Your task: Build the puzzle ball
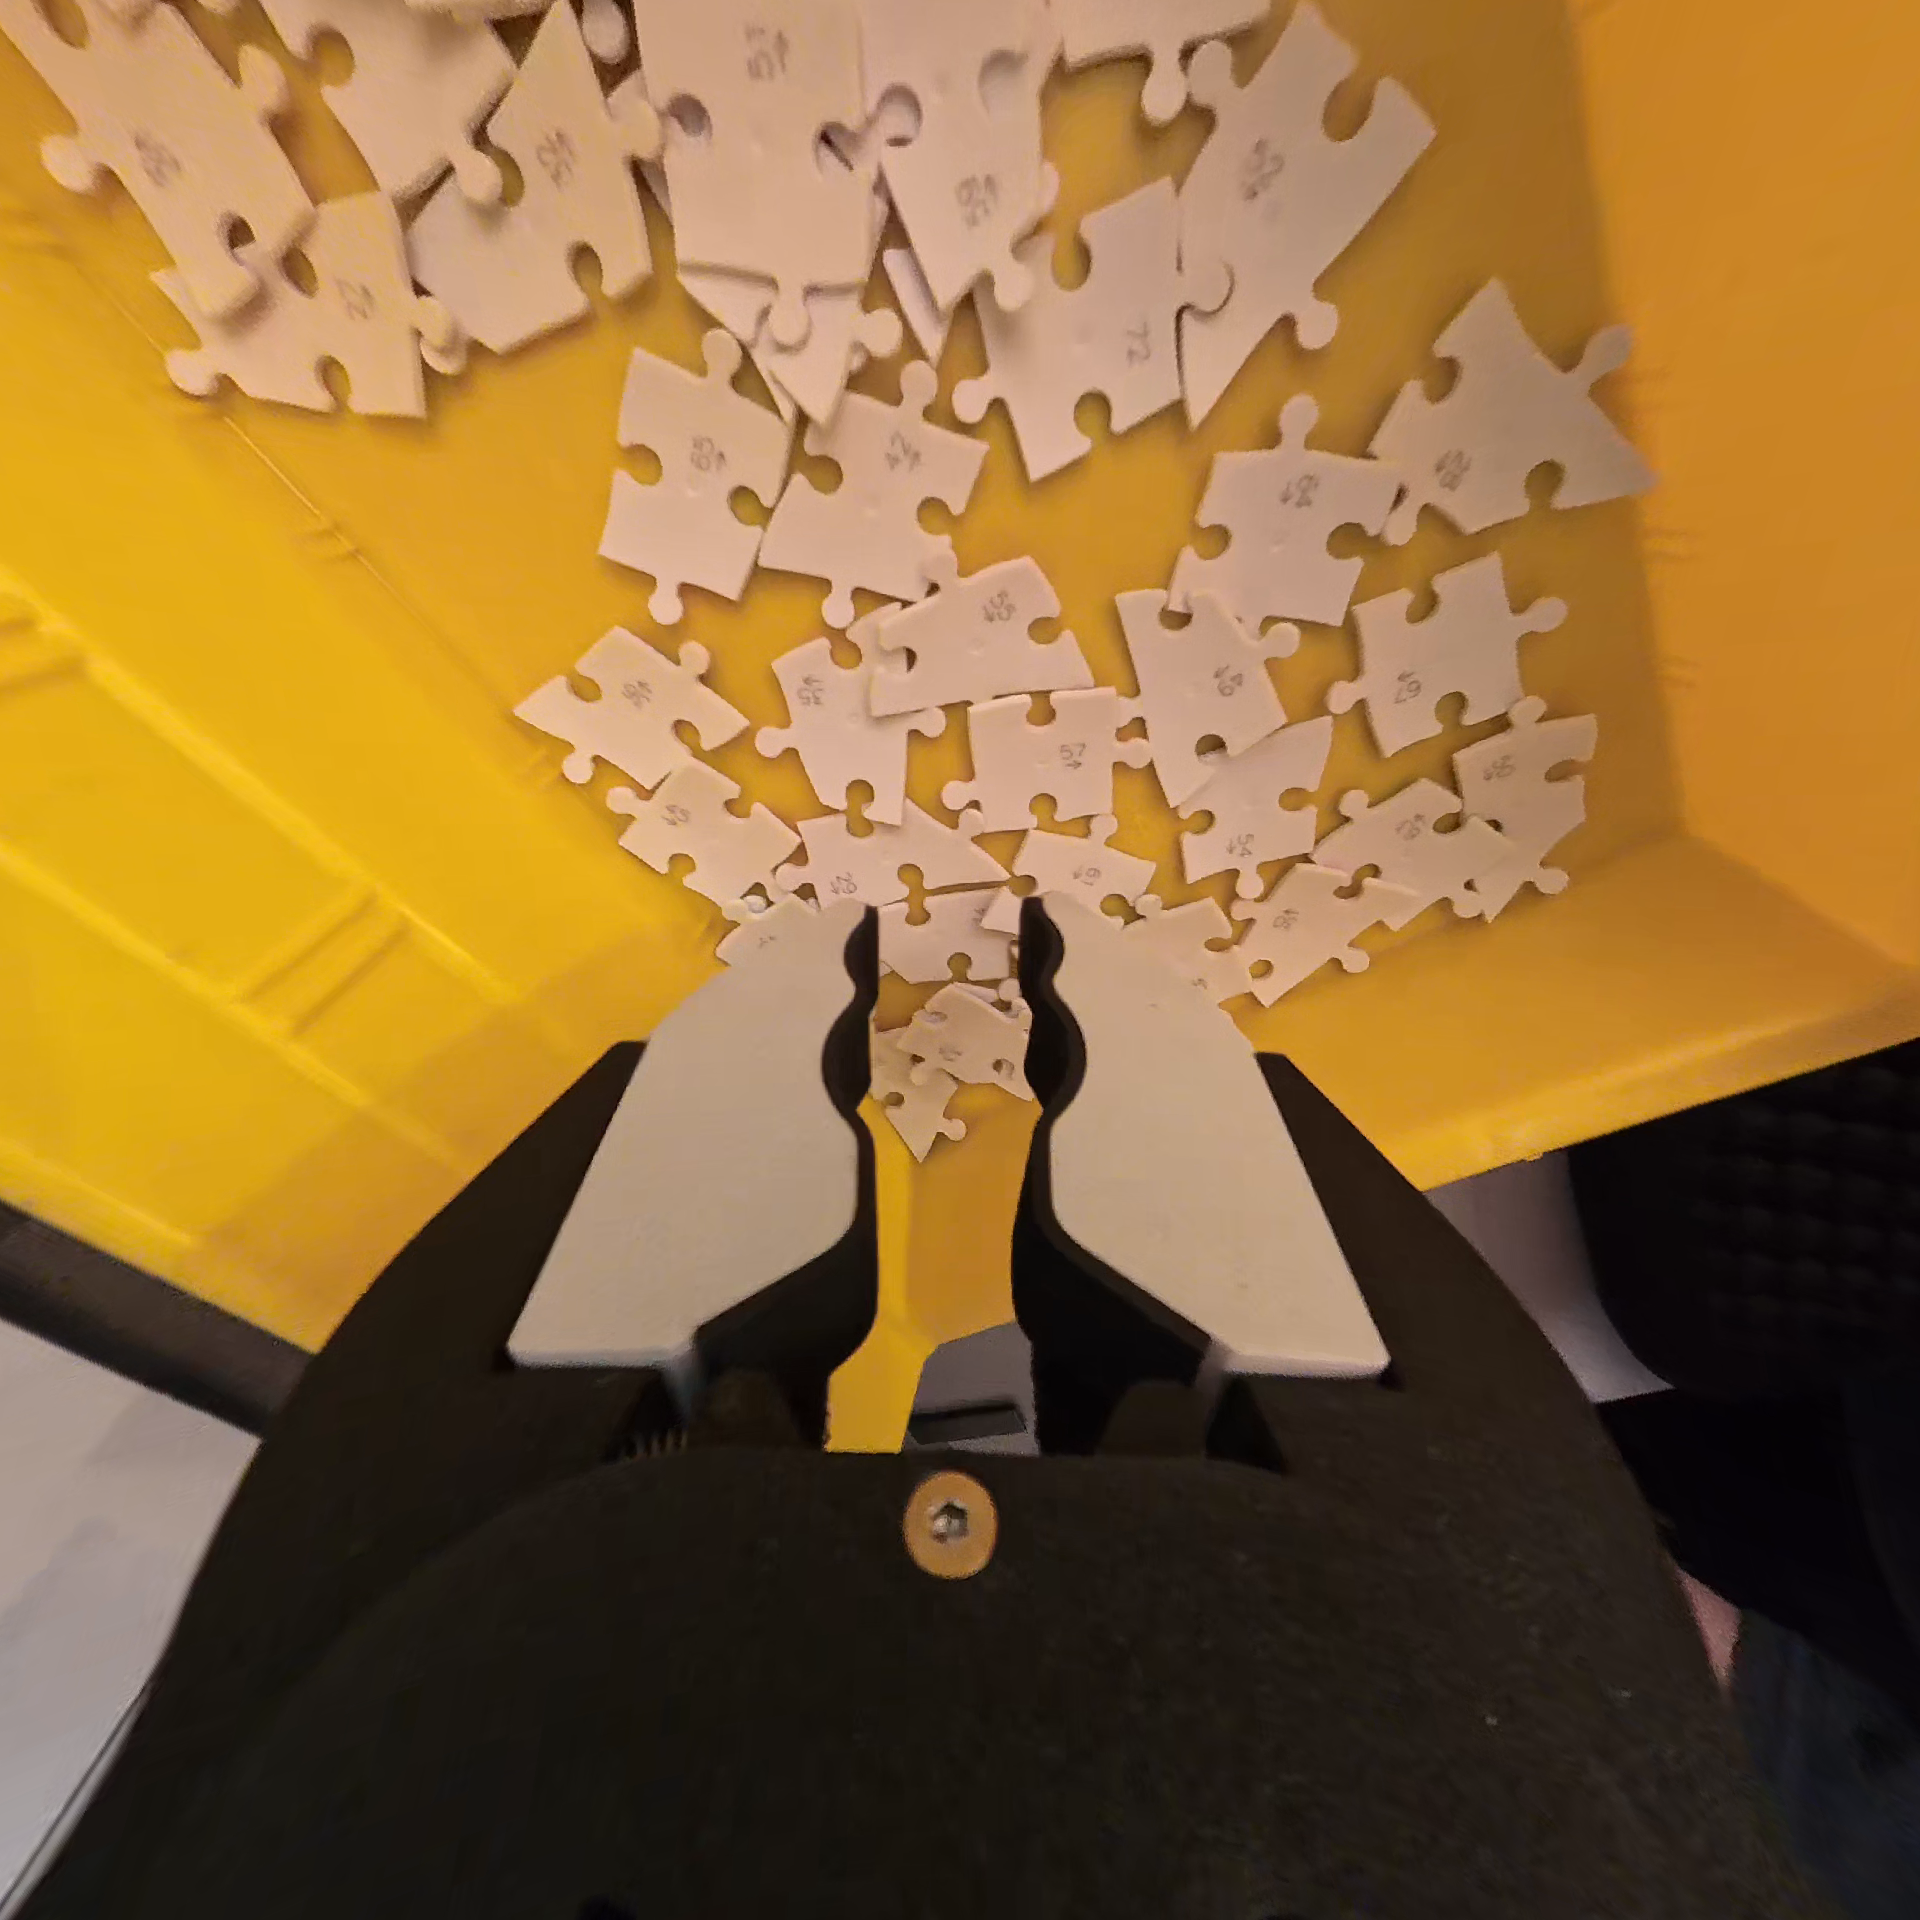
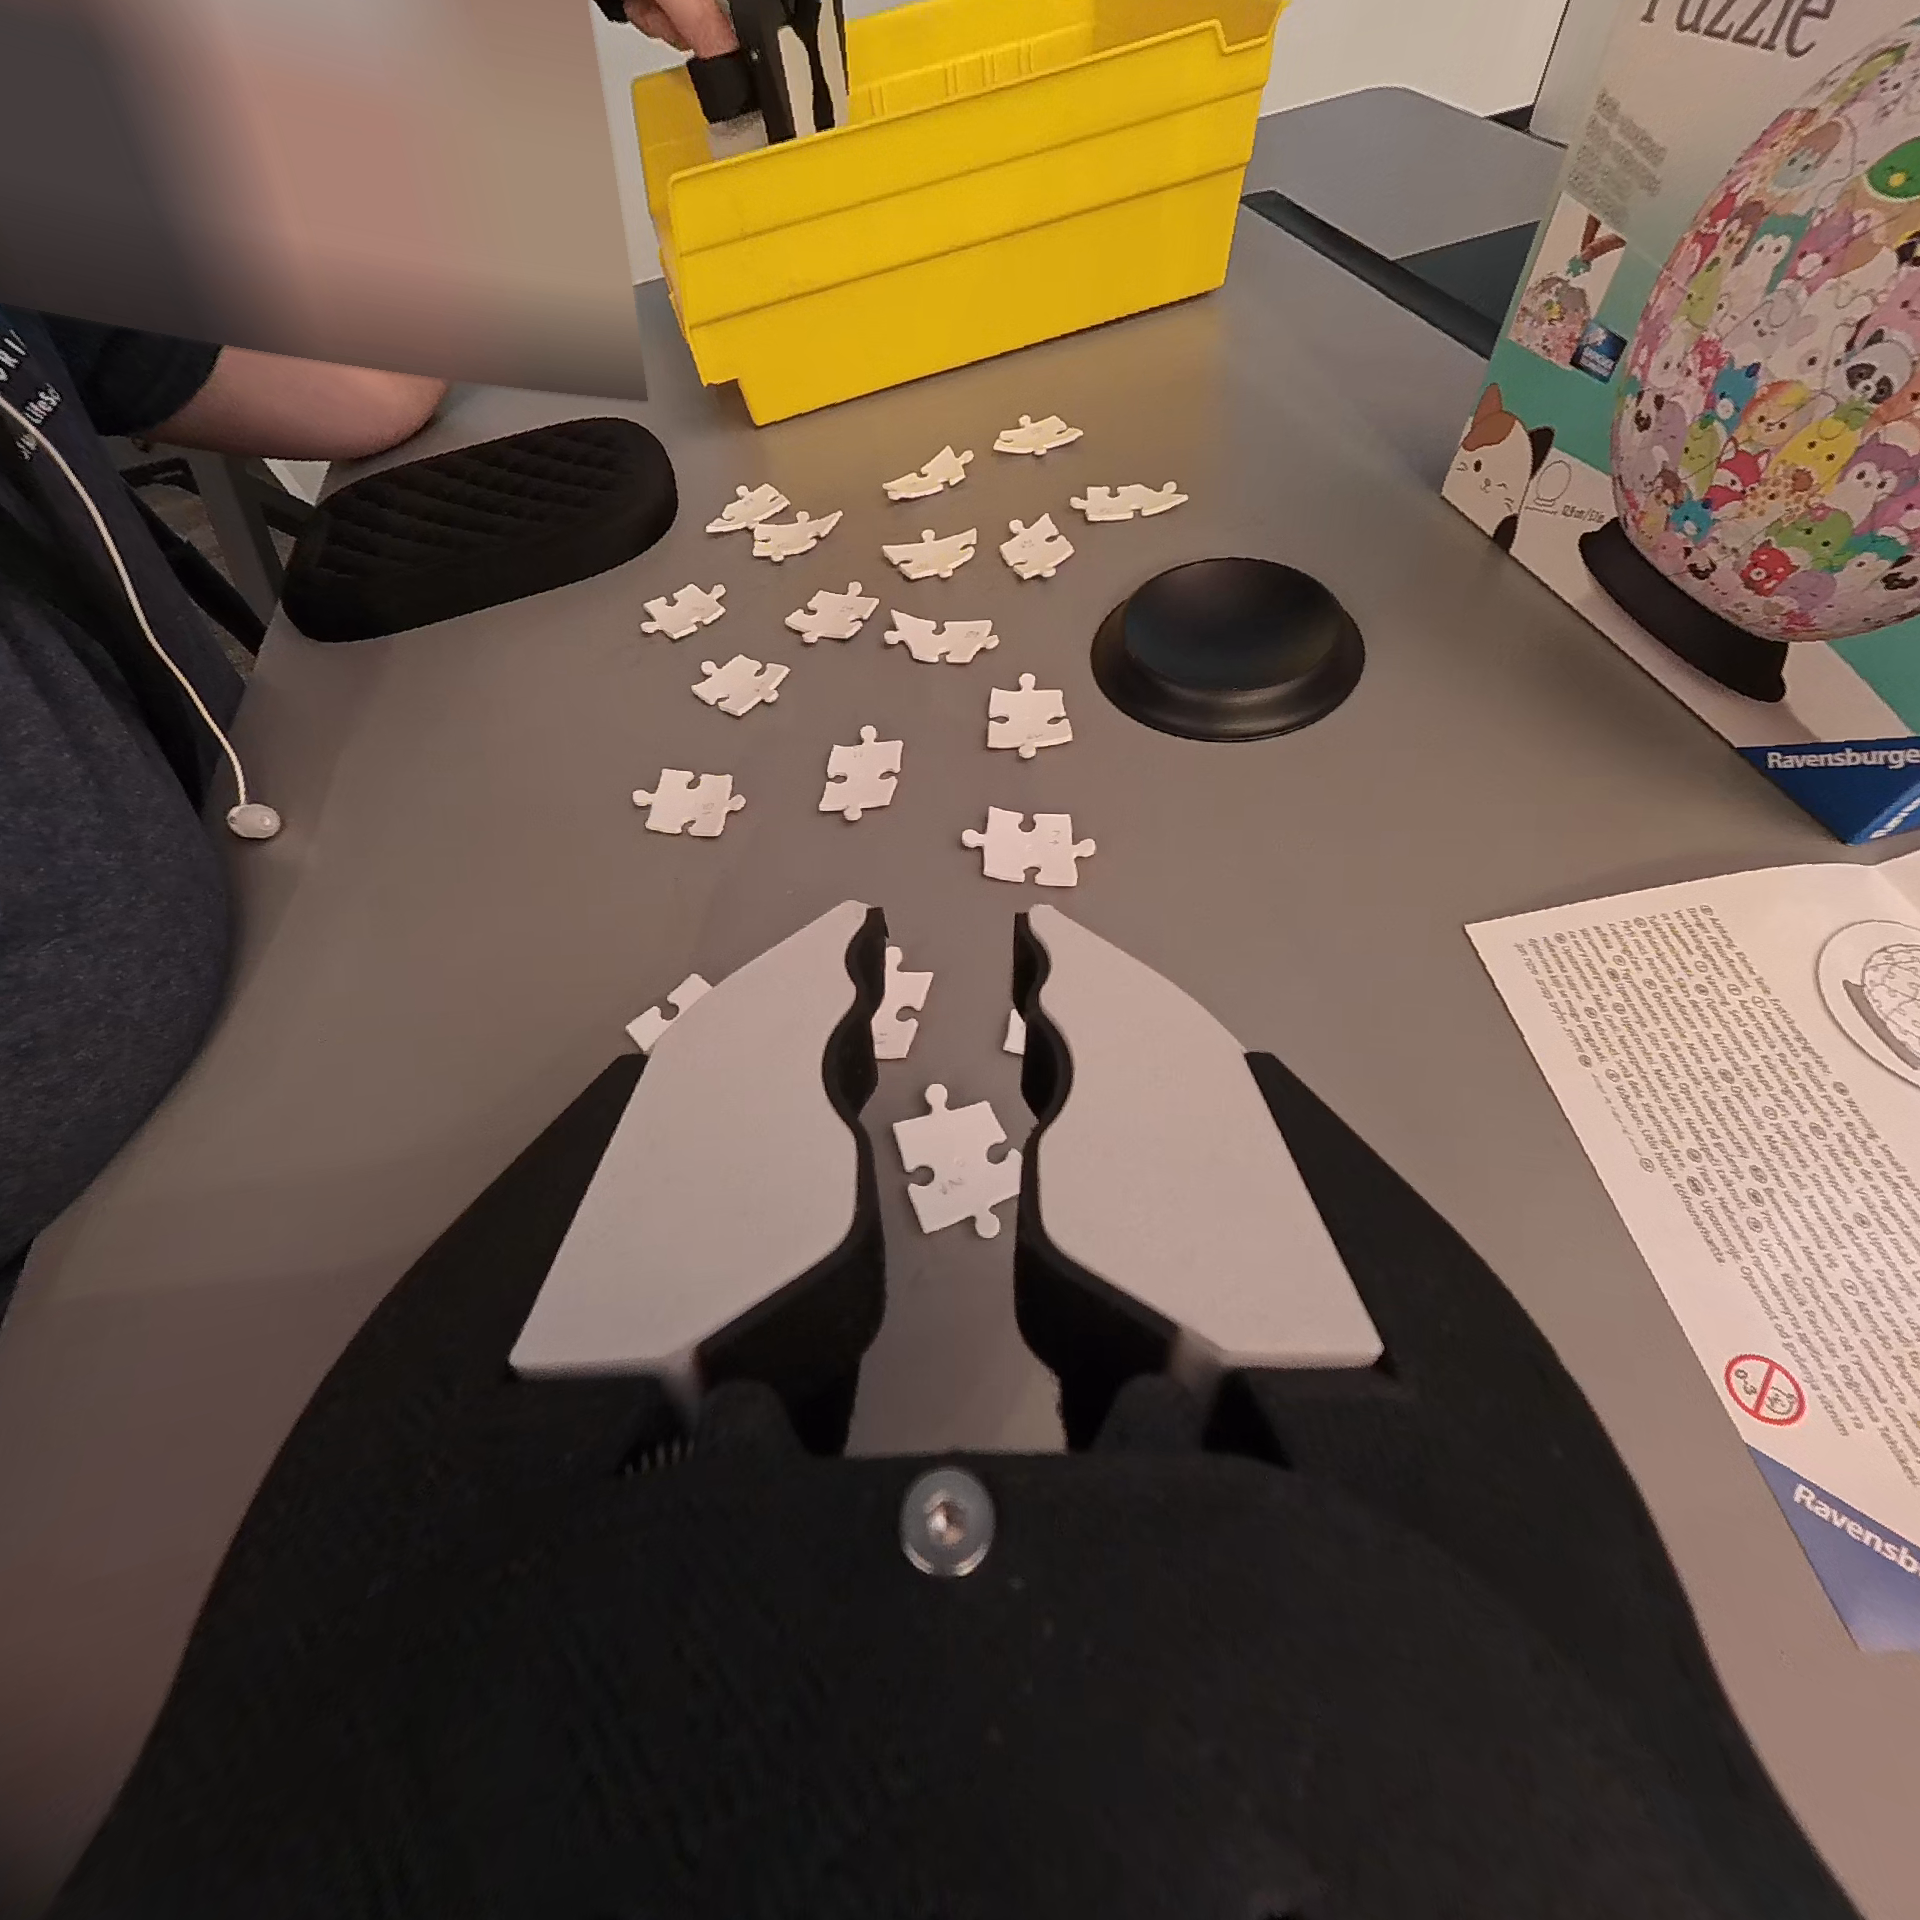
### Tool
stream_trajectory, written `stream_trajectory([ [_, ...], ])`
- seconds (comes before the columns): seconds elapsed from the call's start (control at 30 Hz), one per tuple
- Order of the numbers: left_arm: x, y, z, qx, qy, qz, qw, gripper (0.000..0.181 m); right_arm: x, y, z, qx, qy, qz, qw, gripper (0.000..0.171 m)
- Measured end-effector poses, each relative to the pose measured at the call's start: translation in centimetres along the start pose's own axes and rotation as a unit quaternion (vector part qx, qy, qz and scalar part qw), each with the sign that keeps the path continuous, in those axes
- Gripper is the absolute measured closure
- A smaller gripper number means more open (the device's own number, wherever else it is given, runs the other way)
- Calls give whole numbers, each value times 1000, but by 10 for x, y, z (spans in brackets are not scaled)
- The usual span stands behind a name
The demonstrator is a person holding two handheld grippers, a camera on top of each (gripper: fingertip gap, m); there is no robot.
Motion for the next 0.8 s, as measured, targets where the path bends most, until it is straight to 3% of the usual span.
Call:
stream_trajectory([
  [0.8,16,-15,-12,-22,-14,72,997,156,21,-24,23,48,100,83,990,147],
])
Point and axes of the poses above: each gripper's, where its closed fingertips meet, x back along the fingers, y out of its underside, z = x × y across the jaws, the point moved 3 cm from there along x, back along the fingers, and after that the axes turned 7 degrees about z, right-handed, at the moved point
